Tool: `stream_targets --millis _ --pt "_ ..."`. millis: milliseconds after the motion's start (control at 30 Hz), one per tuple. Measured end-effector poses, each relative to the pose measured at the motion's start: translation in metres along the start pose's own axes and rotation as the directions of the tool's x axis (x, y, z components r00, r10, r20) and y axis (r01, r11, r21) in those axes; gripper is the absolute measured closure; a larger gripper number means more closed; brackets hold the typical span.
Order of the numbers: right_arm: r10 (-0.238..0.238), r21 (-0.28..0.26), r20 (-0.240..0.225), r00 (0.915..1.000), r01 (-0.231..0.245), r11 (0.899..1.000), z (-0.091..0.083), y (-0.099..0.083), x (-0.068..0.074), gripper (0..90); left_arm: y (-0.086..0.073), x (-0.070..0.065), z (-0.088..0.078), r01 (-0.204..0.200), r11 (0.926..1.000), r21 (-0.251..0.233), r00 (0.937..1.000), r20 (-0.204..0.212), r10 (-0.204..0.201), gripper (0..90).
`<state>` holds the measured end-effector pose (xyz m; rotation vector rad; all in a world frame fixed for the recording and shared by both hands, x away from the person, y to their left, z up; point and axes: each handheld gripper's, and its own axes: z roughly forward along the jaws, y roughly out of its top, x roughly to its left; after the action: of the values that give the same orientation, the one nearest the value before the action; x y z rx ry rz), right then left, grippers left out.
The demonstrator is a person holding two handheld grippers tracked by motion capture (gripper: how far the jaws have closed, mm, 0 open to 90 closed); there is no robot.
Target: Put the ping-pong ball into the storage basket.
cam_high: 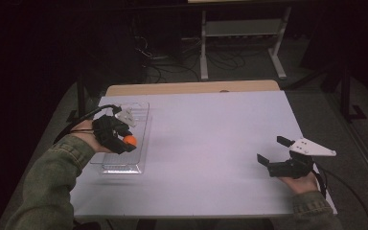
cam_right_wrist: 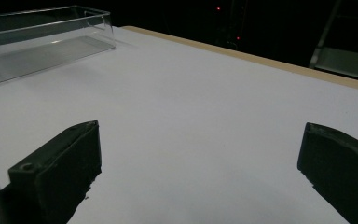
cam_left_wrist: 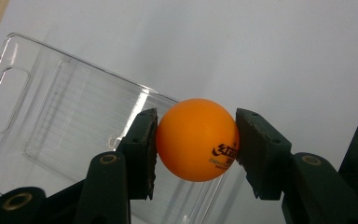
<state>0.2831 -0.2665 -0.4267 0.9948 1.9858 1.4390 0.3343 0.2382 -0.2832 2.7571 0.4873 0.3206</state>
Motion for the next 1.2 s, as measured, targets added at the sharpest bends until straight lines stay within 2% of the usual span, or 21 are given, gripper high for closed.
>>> stream_targets --millis 300,500,633,1200 --pt "-0.001 0.003 0.0 1.0 0.001 1.0 0.0 0.0 0.0 0.0 -0.005 0.003 -0.001 0.011 0.9997 0.023 0.9999 -0.013 -0.011 50.5" --pt "-0.001 0.003 0.0 1.0 0.001 1.0 0.0 0.0 0.0 0.0 -0.004 0.002 0.001 -0.002 0.9994 0.033 0.9999 -0.014 0.002 50.5" --pt "-0.004 0.005 0.0 1.0 0.004 1.0 0.0 0.0 0.0 0.0 -0.006 0.002 0.006 -0.001 0.9988 0.048 0.9999 -0.016 0.002 50.5" --pt "-0.006 0.01 0.002 1.0 0.006 1.0 0.0 -0.001 0.0 0.0 -0.017 0.004 0.023 0.017 0.9987 0.049 0.9999 -0.003 -0.017 50.5"
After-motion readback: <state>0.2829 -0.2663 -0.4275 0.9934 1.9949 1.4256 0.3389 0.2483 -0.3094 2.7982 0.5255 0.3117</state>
